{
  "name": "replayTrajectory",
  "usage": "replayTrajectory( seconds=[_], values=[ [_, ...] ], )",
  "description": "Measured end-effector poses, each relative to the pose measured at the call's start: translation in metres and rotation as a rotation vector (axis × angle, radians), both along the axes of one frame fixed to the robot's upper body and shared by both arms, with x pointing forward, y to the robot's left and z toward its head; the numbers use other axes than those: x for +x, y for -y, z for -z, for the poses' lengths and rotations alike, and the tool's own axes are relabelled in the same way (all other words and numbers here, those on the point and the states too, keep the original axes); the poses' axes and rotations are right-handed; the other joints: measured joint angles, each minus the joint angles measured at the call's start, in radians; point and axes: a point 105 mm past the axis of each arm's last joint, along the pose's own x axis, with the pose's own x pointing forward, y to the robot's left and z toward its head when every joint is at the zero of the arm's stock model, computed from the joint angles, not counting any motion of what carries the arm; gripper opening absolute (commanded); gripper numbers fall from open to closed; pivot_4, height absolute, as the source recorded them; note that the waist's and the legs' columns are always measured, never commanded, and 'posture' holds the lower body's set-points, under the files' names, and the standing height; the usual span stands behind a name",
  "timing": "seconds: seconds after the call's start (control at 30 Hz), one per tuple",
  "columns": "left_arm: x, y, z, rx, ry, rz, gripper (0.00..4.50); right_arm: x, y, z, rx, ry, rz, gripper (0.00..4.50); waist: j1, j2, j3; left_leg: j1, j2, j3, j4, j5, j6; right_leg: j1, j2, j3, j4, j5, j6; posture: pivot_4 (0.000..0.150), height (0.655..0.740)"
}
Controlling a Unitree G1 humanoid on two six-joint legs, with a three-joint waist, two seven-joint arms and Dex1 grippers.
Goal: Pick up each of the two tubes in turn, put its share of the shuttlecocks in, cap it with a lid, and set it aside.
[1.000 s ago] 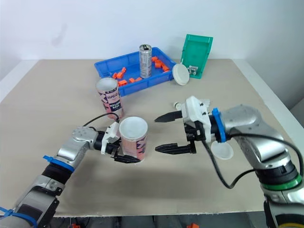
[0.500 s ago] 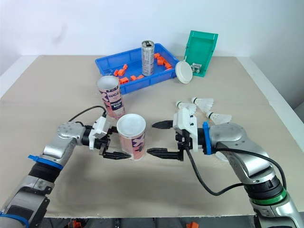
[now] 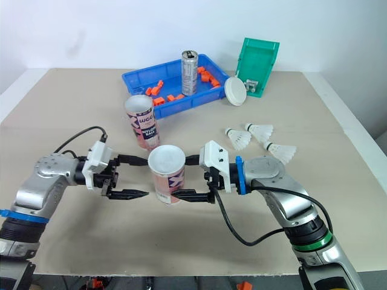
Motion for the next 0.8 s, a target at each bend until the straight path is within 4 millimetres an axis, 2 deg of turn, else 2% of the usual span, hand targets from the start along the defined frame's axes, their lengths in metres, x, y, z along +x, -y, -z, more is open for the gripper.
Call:
replayTrajectory(
  seconds=[0.17,0.37,0.5,0.7,0.8],
  values=[
    [-0.003,-0.004,-0.009,-0.009,0.012,-0.021,4.43,-0.001,-0.003,0.0,0.011,-0.004,-0.017,4.5,0.0,0.0,0.0,0.0,0.0,-0.001,0.0,0.0,0.0,0.0,0.0,-0.001,0.0,0.0,0.0,0.15,0.74],
    [-0.009,-0.012,-0.031,-0.061,0.016,-0.072,4.43,0.001,-0.009,0.005,0.025,-0.019,-0.032,4.5,-0.001,0.0,0.001,0.0,0.001,-0.001,0.001,0.0,0.0,0.0,0.0,-0.002,0.0,0.0,0.0,0.15,0.74],
    [-0.013,-0.013,-0.033,-0.094,-0.024,-0.093,4.43,0.0,-0.016,0.01,0.029,-0.025,-0.049,4.5,0.0,0.0,0.001,0.0,0.001,-0.001,0.001,0.0,0.0,0.0,0.0,-0.002,0.0,0.0,-0.001,0.15,0.74],
    [-0.022,-0.011,-0.04,-0.112,-0.059,-0.1,4.43,0.011,-0.018,0.015,0.028,-0.019,-0.026,4.5,0.0,0.0,0.001,0.0,0.001,-0.002,0.001,0.0,0.0,0.001,0.0,-0.002,0.001,0.0,-0.001,0.15,0.74],
    [-0.025,-0.01,-0.043,-0.126,-0.087,-0.099,4.5,0.011,-0.018,0.016,0.027,-0.019,-0.033,3.68,0.0,0.0,0.001,0.0,0.001,-0.002,0.002,0.0,0.0,0.001,0.0,-0.003,0.001,0.0,-0.001,0.15,0.74]
  ],
)
